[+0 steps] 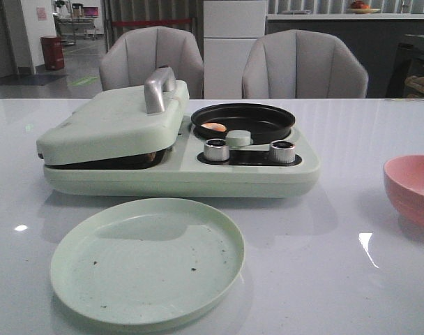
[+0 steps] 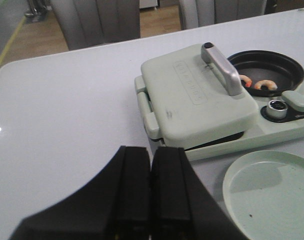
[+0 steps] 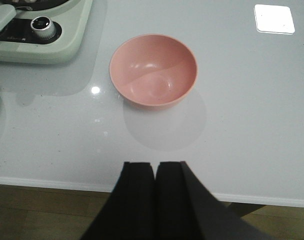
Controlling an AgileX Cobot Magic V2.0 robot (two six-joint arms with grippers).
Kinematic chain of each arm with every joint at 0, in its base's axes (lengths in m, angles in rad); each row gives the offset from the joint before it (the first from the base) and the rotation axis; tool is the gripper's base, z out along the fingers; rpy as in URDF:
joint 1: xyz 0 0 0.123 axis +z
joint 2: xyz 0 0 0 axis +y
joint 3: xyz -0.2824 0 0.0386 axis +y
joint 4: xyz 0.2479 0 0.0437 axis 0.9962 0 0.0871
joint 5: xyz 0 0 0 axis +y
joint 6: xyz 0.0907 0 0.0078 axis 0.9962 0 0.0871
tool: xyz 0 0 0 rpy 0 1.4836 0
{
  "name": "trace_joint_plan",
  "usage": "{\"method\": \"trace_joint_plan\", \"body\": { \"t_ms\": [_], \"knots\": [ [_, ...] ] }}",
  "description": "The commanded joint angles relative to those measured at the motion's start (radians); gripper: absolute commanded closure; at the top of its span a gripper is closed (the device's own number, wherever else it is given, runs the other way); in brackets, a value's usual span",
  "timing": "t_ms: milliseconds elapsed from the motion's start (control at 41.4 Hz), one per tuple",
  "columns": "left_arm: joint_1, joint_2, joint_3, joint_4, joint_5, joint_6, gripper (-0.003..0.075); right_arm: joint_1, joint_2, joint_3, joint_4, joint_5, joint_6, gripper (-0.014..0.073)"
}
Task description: Make breakfast with bread and shrimp
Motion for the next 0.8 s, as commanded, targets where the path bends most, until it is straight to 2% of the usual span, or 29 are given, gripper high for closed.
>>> {"method": "trace_joint_plan", "body": {
  "t_ms": [0, 193, 435, 532, 774],
  "knots": [
    [0.003, -0.071, 0.097, -0.010, -0.182, -0.008, 0.0619, 0.002, 0.006, -0.025, -0.014, -0.073, -0.008, 0.0547],
    [0.003, -0.225, 0.332, -0.029, -0.334, -0.008, 0.0619, 0.002, 0.006, -0.025, -0.014, -0.073, -0.008, 0.0547],
    [0.003, -0.350, 0.489, -0.043, -0.437, -0.015, 0.0619, 0.002, 0.006, -0.025, -0.014, -0.073, -0.008, 0.0547],
    [0.003, -0.380, 0.521, -0.011, -0.466, -0.081, 0.0619, 0.002, 0.006, -0.025, -0.014, -0.073, -0.008, 0.0547],
    [0.003, -0.439, 0.578, 0.188, -0.480, -0.294, 0.0619, 0.002, 0.006, -0.025, -0.014, -0.073, -0.008, 0.0547]
  ]
}}
